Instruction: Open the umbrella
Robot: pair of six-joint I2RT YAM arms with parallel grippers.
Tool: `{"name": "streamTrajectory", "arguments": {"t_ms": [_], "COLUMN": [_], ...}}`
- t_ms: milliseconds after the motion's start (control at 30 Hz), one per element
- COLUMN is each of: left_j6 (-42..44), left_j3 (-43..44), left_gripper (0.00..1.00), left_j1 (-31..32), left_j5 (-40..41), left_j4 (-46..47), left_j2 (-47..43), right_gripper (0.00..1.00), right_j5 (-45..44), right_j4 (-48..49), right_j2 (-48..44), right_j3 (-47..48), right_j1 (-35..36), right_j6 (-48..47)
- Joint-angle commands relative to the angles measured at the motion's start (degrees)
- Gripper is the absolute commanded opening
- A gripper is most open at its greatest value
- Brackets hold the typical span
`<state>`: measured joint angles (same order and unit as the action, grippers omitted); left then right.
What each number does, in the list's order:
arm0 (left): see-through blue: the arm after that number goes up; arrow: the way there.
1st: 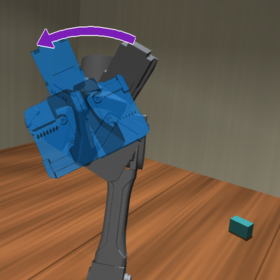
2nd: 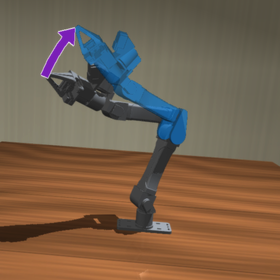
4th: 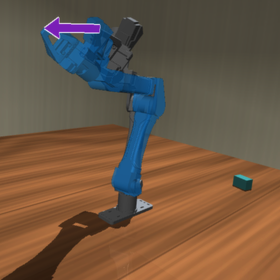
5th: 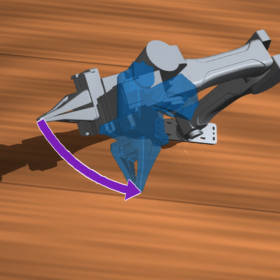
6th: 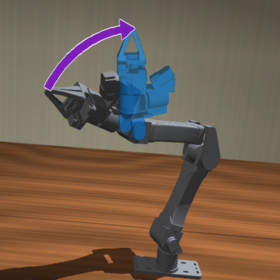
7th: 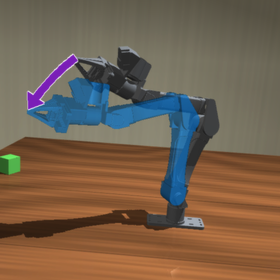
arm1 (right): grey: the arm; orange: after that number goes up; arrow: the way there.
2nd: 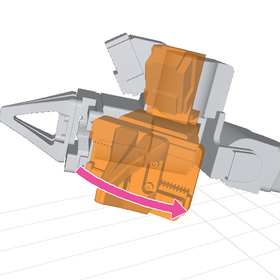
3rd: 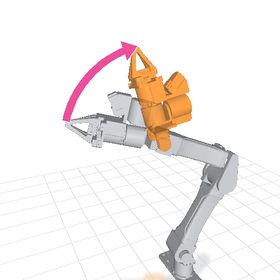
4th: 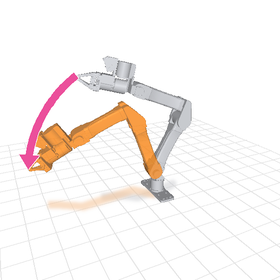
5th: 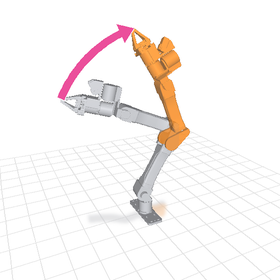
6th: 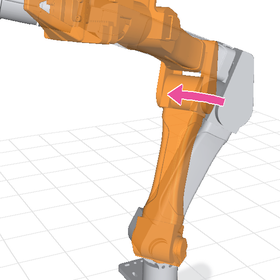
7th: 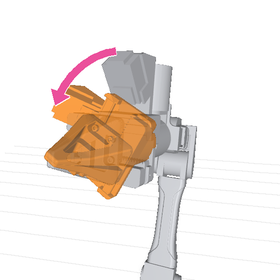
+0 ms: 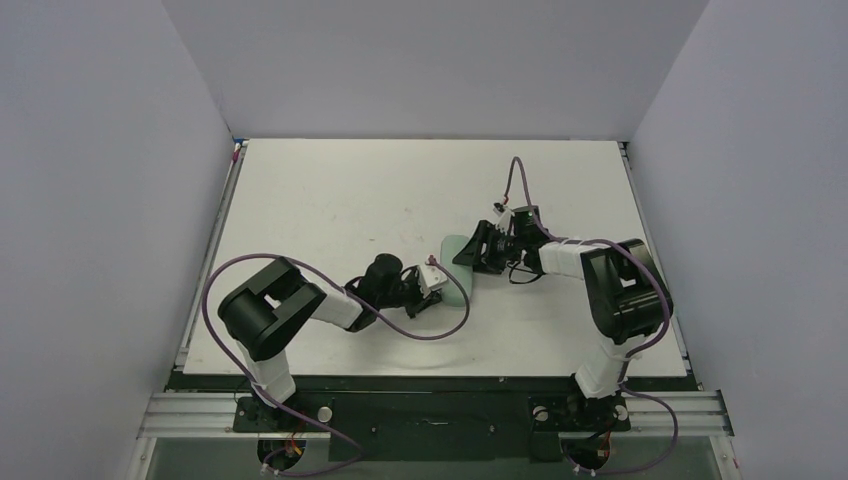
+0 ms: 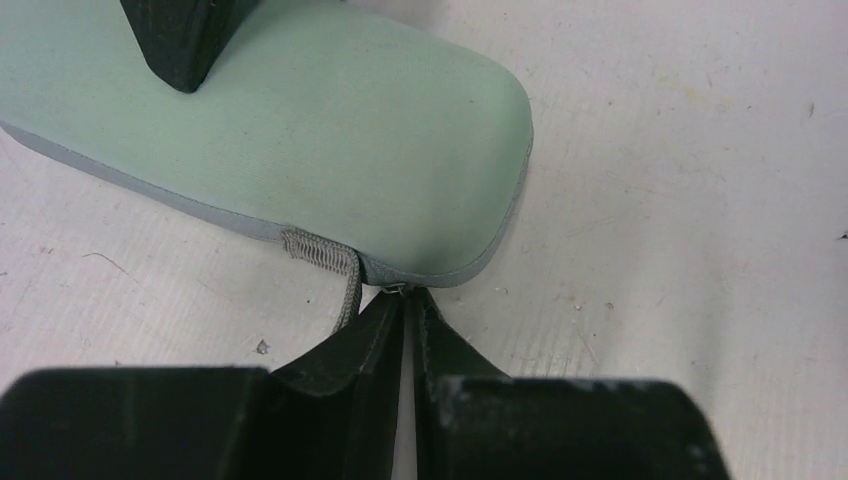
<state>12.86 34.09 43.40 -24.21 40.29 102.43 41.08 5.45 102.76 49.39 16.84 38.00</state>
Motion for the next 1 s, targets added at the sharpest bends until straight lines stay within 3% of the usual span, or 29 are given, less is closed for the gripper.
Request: {"name": "streamTrajectory", "arguments": {"t_ms": [0, 100, 533, 733, 800, 833, 900, 967], "left_j6": [0.72, -0.22, -8.12, -12.32, -12.44, -12.48, -11.45, -9.98], "left_j3": [1.12, 0.79, -0.90, -0.49, -0.06, 0.11, 0.28, 0.70], "left_gripper": [0.02, 0.00, 0.00, 0.00, 0.00, 0.00, 0.00, 0.00], "left_j1": [1.85, 2.85, 10.78, 8.25, 5.57, 4.64, 1.55, -0.62], "left_j5": [-0.54, 0.04, 3.82, 6.74, 6.51, 6.01, 4.55, 2.79], "left_j4": [-0.34, -0.45, -1.35, -3.24, -4.78, -5.90, -7.68, -9.22], "left_j2": [1.04, 0.39, -1.56, -1.10, -1.37, -1.54, -2.29, -3.08], "right_gripper": [0.10, 0.00, 0.00, 0.01, 0.33, 0.63, 0.81, 0.84], "right_j5": [-4.54, -4.93, -10.89, -8.51, -6.28, -5.20, -4.42, -3.48], "right_j4": [-1.39, 1.41, 9.39, 9.44, 4.65, 2.45, -5.12, -12.17], "right_j2": [0.08, -0.82, -4.50, -7.15, -9.66, -10.60, -14.27, -18.91], "right_j3": [-3.81, -5.37, -10.77, -13.50, -13.57, -13.42, -12.70, -11.91], "right_j1": [-0.20, -0.43, -1.33, -2.49, -4.03, -4.72, -6.99, -9.36], "right_j6": [1.66, 4.01, 15.10, 16.12, 11.00, 8.47, -0.36, -9.28]}}
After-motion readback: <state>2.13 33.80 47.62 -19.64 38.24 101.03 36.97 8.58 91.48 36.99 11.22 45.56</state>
